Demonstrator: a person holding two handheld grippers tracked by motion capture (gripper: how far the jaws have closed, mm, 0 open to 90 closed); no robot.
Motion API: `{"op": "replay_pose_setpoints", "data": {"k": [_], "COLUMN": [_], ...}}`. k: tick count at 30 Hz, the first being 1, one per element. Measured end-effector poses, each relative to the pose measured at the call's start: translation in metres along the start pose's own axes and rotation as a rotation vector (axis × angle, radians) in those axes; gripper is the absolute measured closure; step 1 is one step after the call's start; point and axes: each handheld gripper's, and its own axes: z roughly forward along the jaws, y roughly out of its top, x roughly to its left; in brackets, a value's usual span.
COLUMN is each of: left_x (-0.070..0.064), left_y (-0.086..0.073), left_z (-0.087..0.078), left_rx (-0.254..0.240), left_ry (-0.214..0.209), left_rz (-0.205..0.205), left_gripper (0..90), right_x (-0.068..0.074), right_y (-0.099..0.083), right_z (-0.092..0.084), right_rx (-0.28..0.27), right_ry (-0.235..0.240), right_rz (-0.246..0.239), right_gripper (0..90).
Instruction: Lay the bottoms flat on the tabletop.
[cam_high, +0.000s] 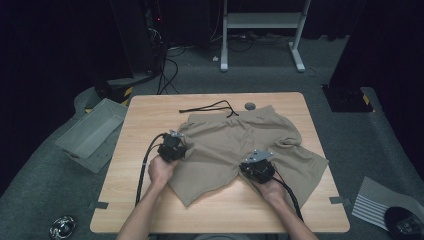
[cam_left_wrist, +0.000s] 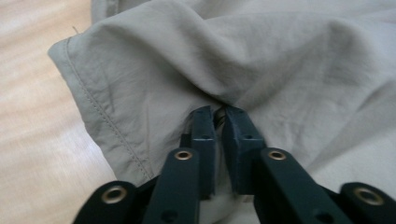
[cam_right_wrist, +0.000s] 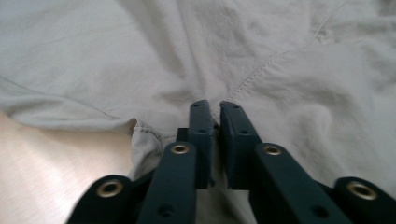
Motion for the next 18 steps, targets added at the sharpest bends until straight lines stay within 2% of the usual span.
{"op": "replay_pose_setpoints", "data": {"k": [3,5,6,8,10,15,16,18], "left_x": [0.002,0.003,0.003,0.001,0.001,0.001,0.0,-0.002], "left_y": [0.01,0.01,0.009,0.003,-0.003,-0.022,-0.025,-0.03], "left_z": [0.005,0.003,0.0,-0.011,-0.023,-0.048,-0.05,-0.049], "left_rx": [0.006,-0.018,-0.024,-0.051,-0.061,-0.099,-0.094,-0.056], "left_ry": [0.034,0.034,0.028,0.033,0.023,-0.01,-0.01,0.032], "left_rz": [-0.001,-0.014,-0.021,-0.005,0.001,0.002,0.004,0.022], "left_gripper": [84.0,76.2,70.1,60.0,53.3,45.8,45.6,45.6], "right_x": [-0.004,-0.006,-0.006,-0.006,-0.007,-0.018,-0.022,-0.03], "right_y": [0.003,0.005,0.005,0.003,0.001,-0.005,-0.007,-0.013], "right_z": [0.006,0.007,0.007,0.002,-0.005,-0.023,-0.024,-0.025], "right_rx": [-0.009,-0.009,-0.007,-0.01,-0.031,-0.056,-0.055,-0.044], "right_ry": [-0.02,-0.026,-0.033,-0.025,-0.018,-0.061,-0.069,-0.076], "right_rz": [0.02,0.039,0.04,0.045,0.053,0.075,0.088,0.121], "right_gripper": [86.0,82.9,78.7,71.8,68.6,61.1,59.8,57.8]}}
